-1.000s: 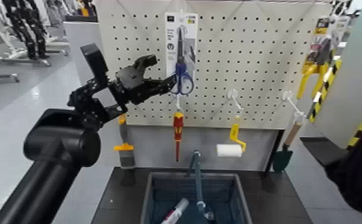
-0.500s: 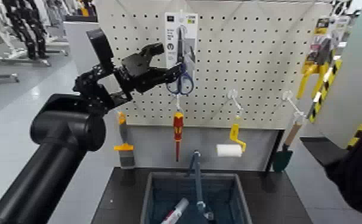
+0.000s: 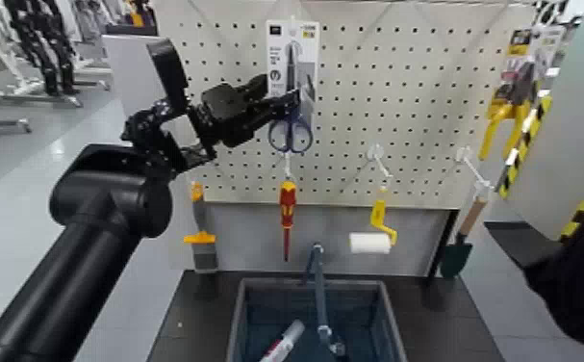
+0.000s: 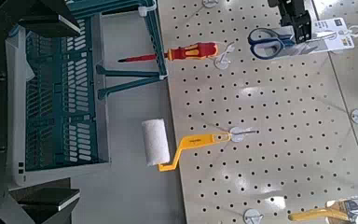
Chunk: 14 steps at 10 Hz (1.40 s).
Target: Put the blue scissors into the crate.
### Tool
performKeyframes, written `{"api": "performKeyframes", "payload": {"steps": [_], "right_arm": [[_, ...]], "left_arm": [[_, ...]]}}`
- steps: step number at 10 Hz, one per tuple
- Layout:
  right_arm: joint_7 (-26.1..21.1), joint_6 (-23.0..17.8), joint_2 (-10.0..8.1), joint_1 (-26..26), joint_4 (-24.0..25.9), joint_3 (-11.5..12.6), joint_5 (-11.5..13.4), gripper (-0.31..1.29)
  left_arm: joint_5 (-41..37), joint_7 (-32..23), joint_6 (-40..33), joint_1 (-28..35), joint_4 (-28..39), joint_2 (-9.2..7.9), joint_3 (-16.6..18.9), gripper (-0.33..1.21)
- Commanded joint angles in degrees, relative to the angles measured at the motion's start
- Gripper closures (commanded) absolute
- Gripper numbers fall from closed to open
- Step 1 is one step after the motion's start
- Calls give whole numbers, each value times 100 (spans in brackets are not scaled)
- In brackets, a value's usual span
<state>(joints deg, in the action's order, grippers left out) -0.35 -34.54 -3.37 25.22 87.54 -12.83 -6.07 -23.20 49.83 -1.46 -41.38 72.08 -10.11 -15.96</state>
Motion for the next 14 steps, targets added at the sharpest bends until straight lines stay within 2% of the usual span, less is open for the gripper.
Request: {"api": "performKeyframes", "payload": {"steps": [1,10,12,14], "right_arm": [[-1,0,3,0,0,0,0,9],[-1,0,3,9,0,9,0,9],[-1,-9,3,9,0,26,-8,9],[-1,-9,11,18,9,26,-8,10]], "left_arm": [[9,0,6,-2,16,0,14,117],[0,0,-38,-11,131,-9,-13,117],[9,9,14,95,500,-35,31,117],[26,-8,225,385,1185,-53,242,117]]}}
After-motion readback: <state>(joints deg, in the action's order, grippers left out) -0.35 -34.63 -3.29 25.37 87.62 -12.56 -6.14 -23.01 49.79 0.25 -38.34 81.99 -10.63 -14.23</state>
